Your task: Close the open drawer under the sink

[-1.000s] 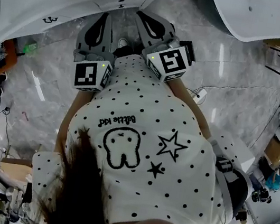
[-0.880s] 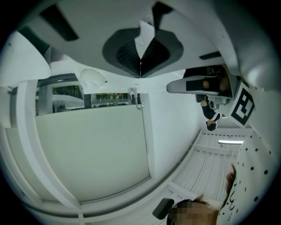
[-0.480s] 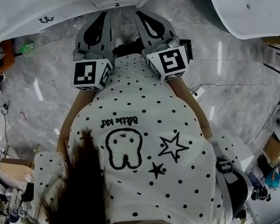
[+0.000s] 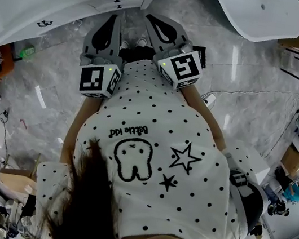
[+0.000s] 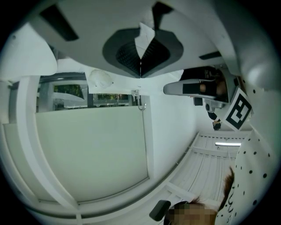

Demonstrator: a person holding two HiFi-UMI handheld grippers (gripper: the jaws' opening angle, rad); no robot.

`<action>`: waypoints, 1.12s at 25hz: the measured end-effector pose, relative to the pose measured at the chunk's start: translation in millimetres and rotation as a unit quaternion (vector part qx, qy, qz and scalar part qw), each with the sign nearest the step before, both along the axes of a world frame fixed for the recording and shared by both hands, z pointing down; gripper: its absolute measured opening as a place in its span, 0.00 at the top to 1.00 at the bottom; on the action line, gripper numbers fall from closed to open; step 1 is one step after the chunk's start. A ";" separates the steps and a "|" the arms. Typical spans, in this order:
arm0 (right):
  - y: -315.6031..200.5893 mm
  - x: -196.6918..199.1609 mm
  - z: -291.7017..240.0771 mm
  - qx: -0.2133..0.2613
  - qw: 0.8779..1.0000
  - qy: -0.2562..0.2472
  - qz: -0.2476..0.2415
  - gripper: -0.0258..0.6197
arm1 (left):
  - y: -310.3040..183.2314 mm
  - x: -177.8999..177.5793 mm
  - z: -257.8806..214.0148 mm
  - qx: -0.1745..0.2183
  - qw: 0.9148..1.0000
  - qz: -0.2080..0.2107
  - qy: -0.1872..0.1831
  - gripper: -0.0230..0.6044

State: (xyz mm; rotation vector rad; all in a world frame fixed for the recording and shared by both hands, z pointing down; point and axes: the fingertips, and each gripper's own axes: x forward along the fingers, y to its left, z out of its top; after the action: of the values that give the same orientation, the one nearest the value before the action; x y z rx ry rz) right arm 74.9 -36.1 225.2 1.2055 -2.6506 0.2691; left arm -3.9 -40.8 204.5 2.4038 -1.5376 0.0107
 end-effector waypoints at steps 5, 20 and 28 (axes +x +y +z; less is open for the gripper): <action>-3.7 13.8 3.6 0.003 1.000 -0.010 -0.001 0.94 | 2.4 22.2 4.6 0.009 1.000 0.020 -0.011 0.96; -16.1 25.8 2.5 0.018 1.000 -0.019 -0.014 0.94 | -5.9 27.6 -4.4 0.033 0.999 -0.011 -0.019 0.96; -16.2 28.6 2.7 0.019 0.999 -0.013 -0.022 0.94 | -7.1 33.9 -5.6 0.033 0.999 -0.008 -0.010 0.96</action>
State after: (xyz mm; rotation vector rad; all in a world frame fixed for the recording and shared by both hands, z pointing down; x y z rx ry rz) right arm 103.5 -52.3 227.9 1.1611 -2.7124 0.2300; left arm 30.1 -47.9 198.9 2.4486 -1.5907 -0.0183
